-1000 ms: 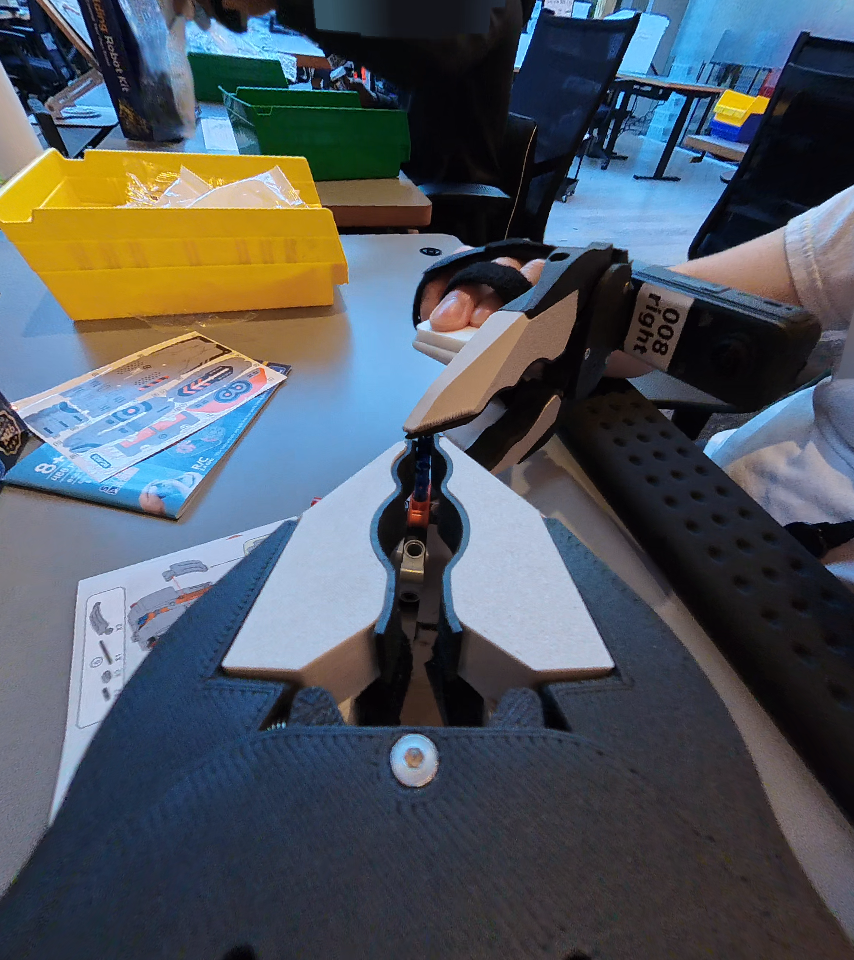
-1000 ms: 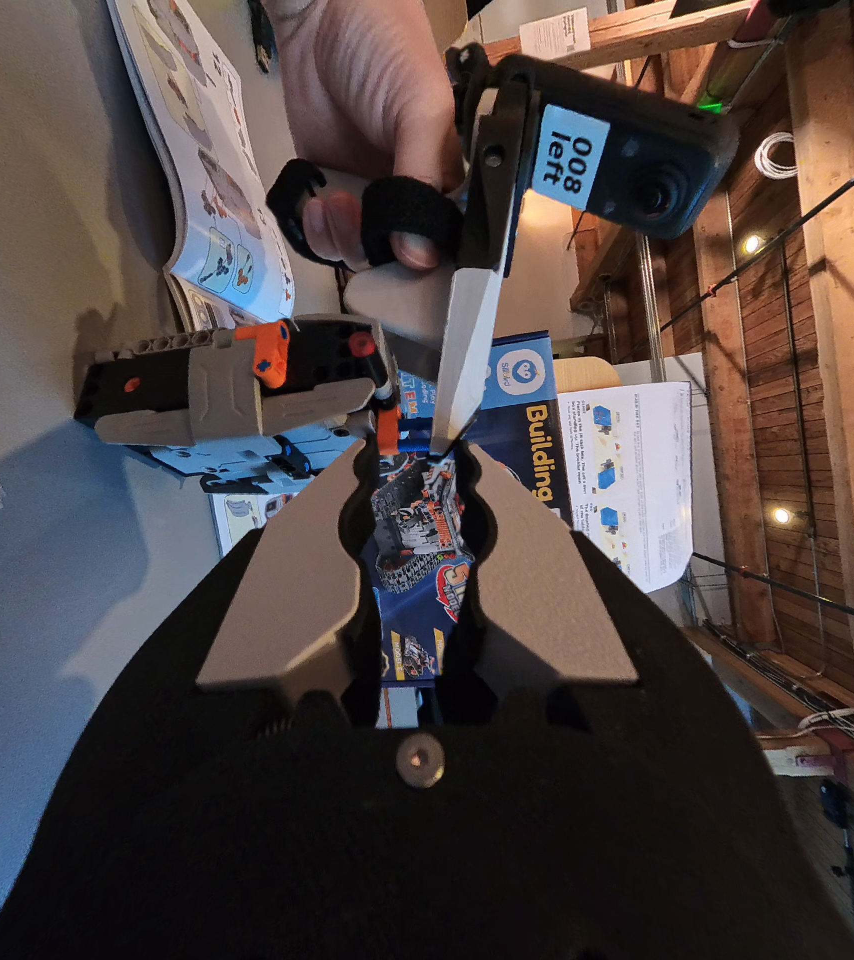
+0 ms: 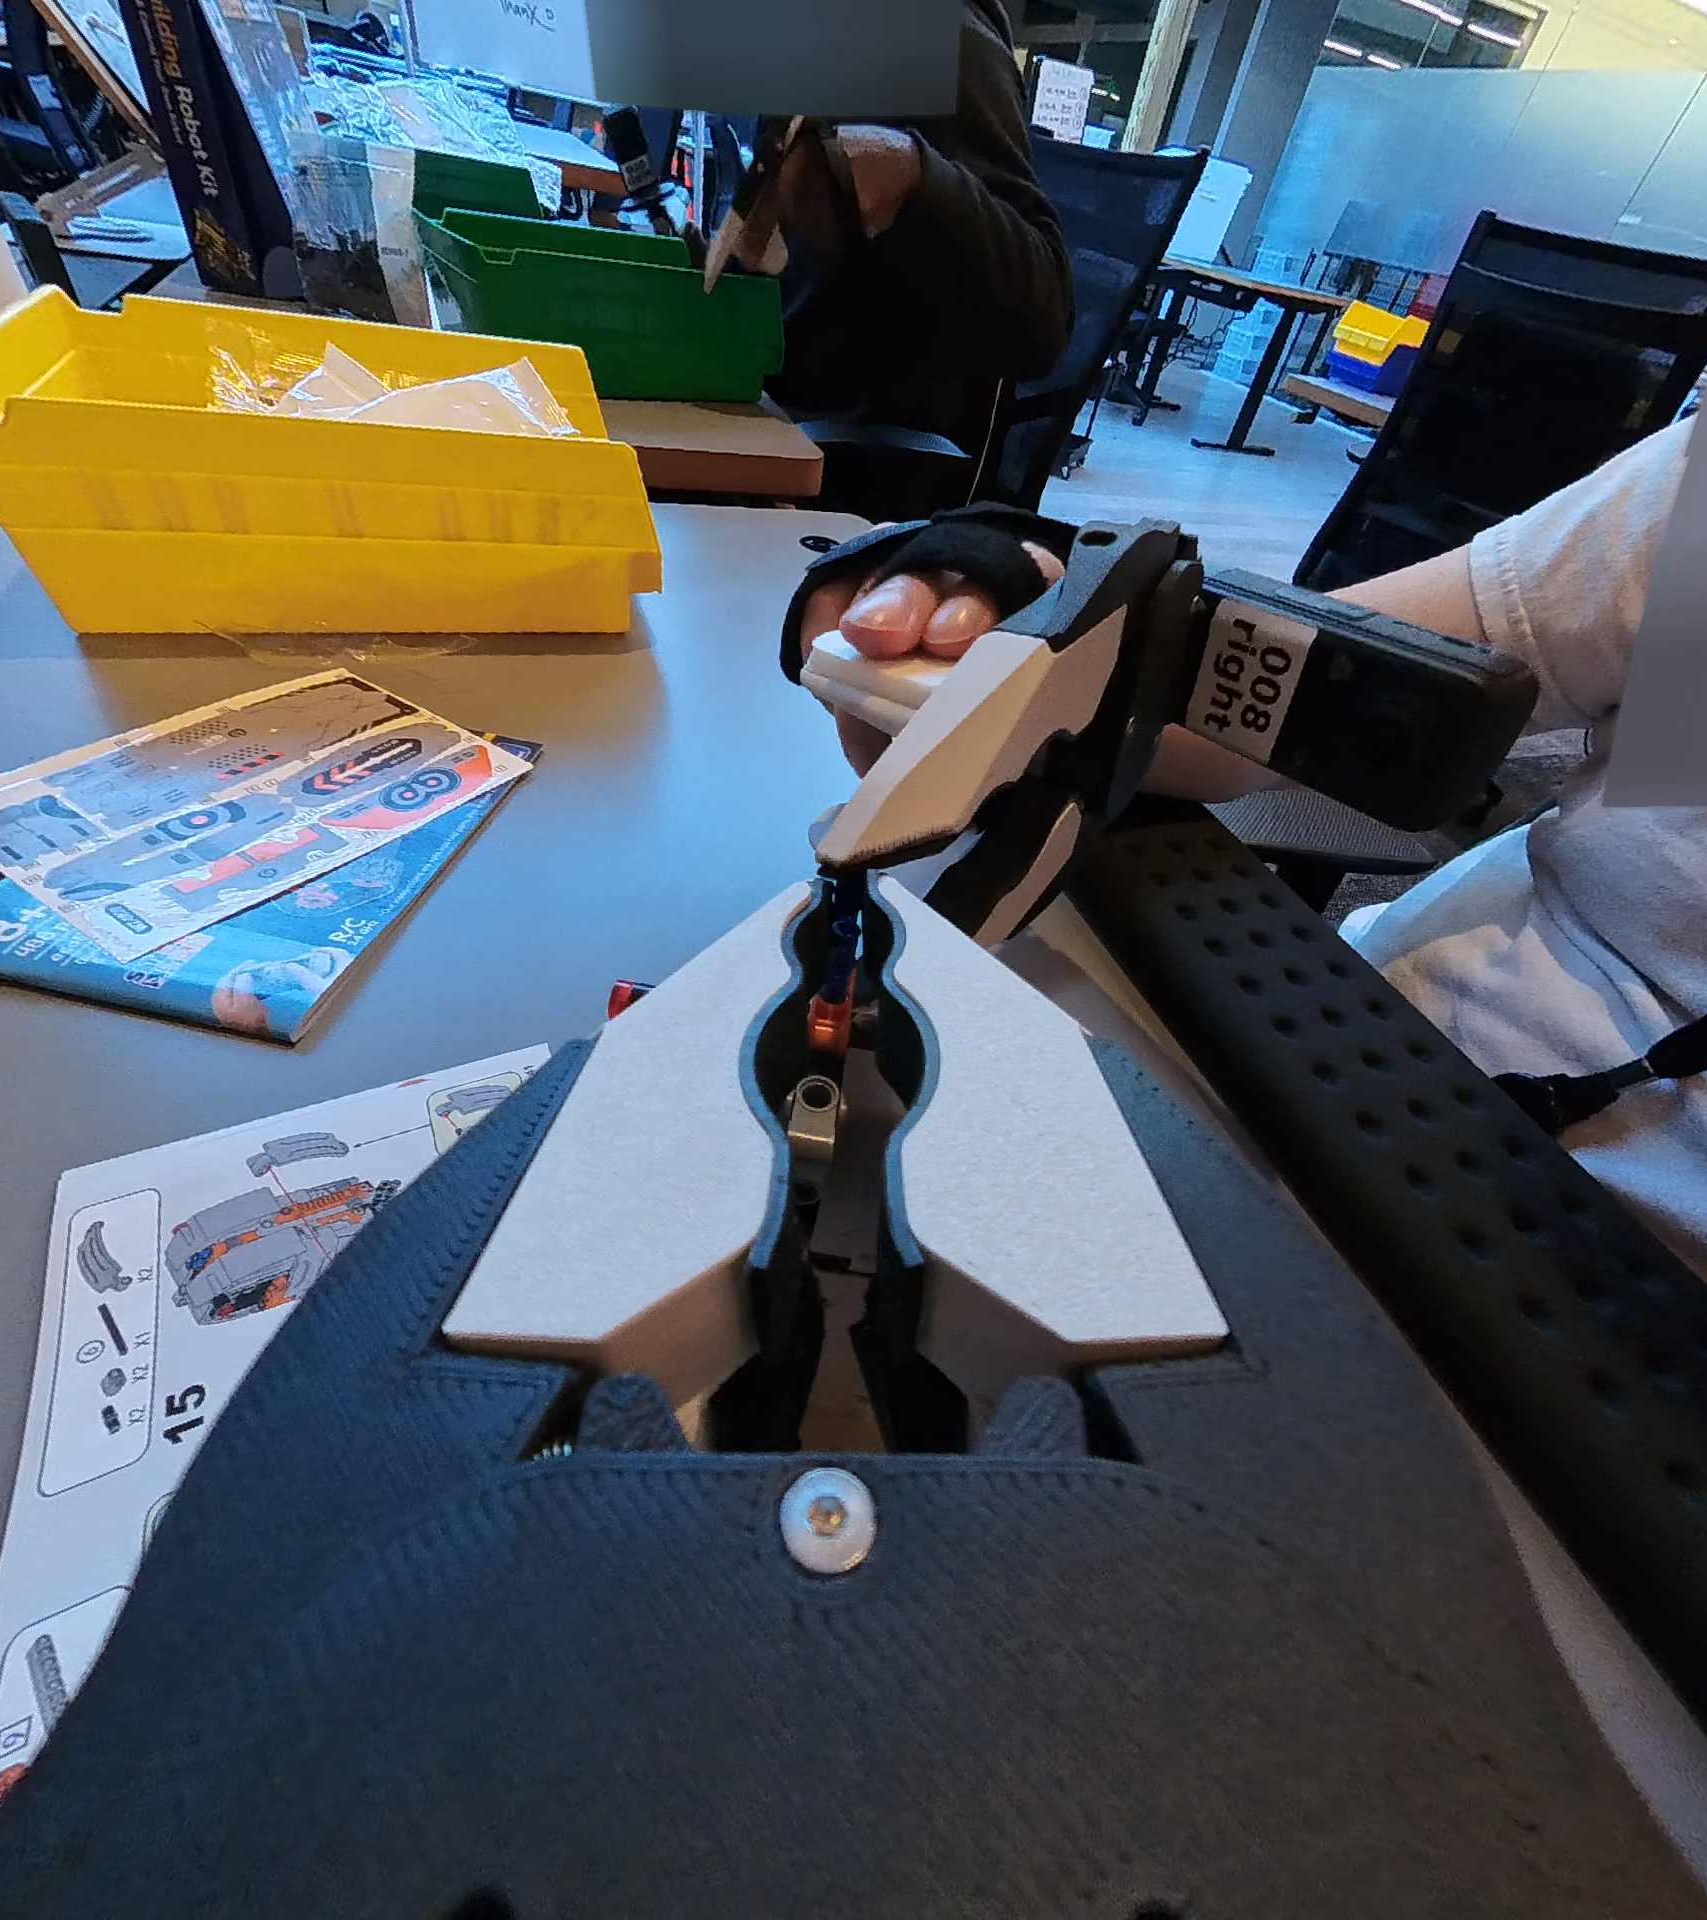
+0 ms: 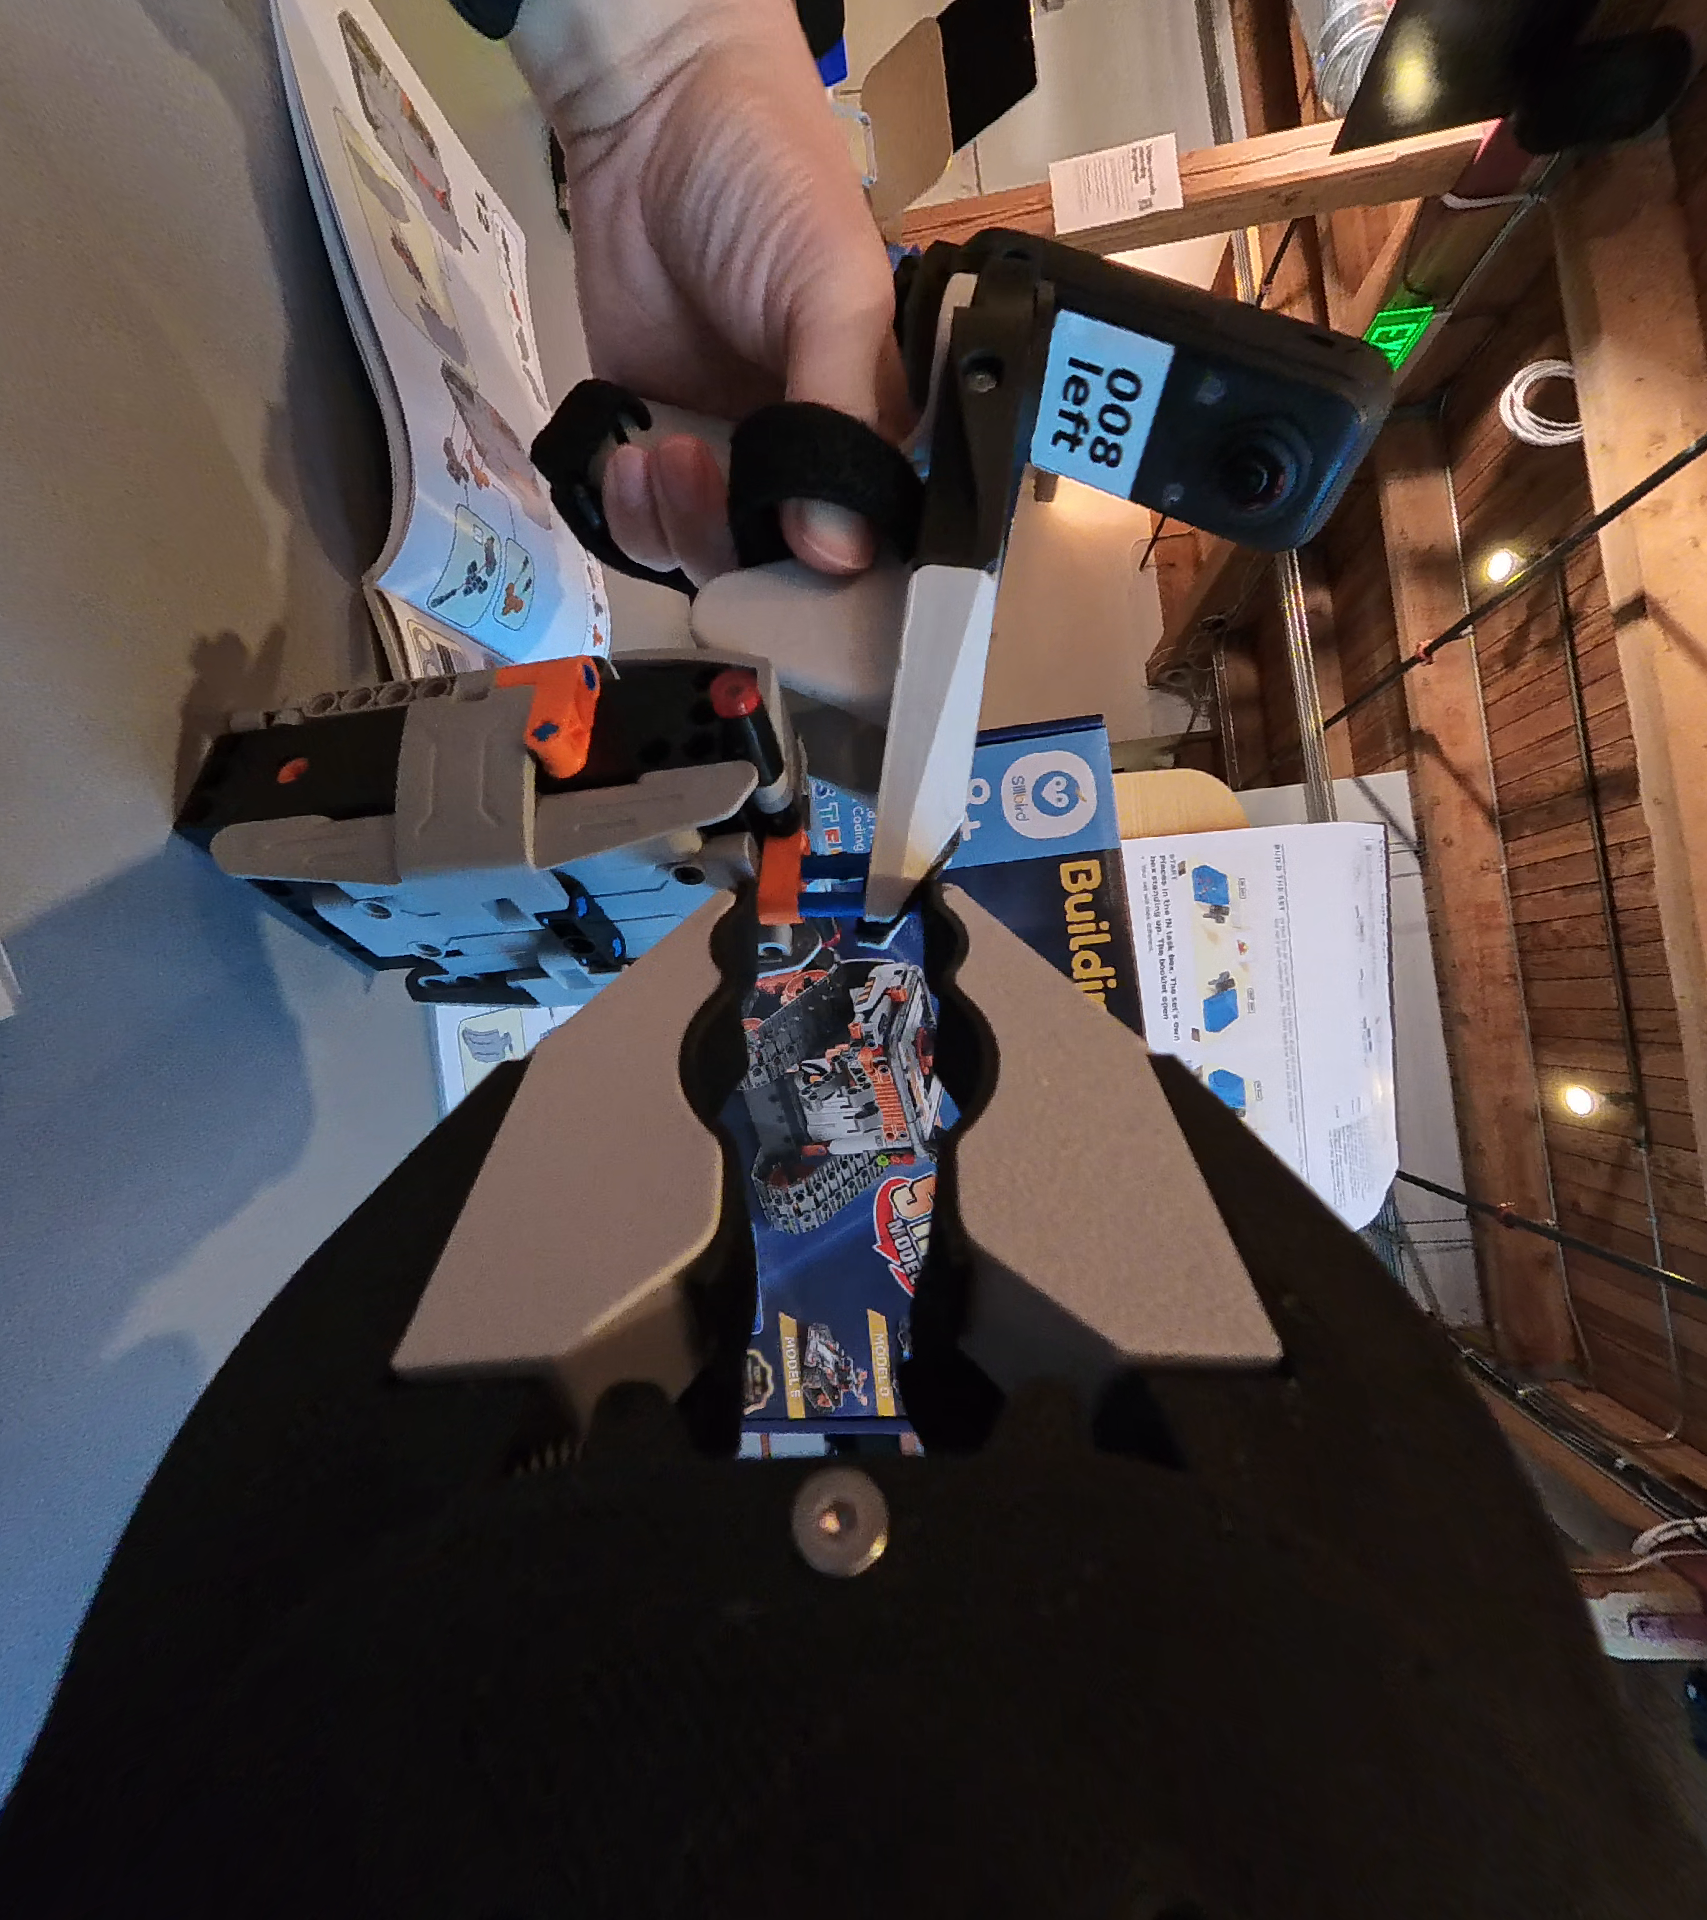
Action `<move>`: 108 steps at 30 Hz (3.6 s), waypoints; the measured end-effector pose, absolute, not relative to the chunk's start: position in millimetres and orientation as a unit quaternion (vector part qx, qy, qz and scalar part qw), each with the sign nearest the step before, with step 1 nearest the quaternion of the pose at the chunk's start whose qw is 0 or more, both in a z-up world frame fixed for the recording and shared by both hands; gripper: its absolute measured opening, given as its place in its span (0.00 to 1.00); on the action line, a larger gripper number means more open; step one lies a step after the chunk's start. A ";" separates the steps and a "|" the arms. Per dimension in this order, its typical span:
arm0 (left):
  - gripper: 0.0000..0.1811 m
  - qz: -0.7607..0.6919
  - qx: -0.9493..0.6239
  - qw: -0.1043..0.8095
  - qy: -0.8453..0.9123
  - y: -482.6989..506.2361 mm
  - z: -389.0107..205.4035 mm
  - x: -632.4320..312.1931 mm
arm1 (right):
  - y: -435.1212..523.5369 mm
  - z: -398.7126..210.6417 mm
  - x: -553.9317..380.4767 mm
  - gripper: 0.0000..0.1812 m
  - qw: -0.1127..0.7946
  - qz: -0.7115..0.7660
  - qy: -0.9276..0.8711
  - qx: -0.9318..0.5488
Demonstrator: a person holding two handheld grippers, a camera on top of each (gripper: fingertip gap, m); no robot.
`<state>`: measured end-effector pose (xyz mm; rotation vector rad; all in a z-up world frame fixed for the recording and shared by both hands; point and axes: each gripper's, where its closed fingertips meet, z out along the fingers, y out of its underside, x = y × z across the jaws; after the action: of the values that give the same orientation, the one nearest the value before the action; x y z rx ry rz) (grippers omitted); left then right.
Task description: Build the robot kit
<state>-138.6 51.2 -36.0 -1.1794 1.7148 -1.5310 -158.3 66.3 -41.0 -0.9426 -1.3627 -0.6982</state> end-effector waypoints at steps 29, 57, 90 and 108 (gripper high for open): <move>0.02 -0.576 -0.406 0.307 0.639 52.2 -35.8 -146.3 | 68.2 -41.1 -164.2 0.15 0.583 -0.322 -0.613 -0.425; 0.03 -0.558 -0.436 0.299 0.639 58.3 -36.2 -149.7 | 71.0 -39.8 -168.1 0.16 0.613 -0.319 -0.603 -0.398; 0.04 -0.591 -0.427 0.312 0.609 69.0 -26.2 -168.8 | 70.3 -40.9 -173.0 0.16 0.606 -0.325 -0.618 -0.381; 0.00 -0.578 -0.435 0.281 0.631 63.8 -44.1 -168.2 | 69.9 -41.4 -175.1 0.15 0.601 -0.316 -0.624 -0.387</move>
<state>-168.2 63.8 -44.1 -1.1666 1.6896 -1.5485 -175.1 69.9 -41.4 -0.8955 -1.4451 -0.7325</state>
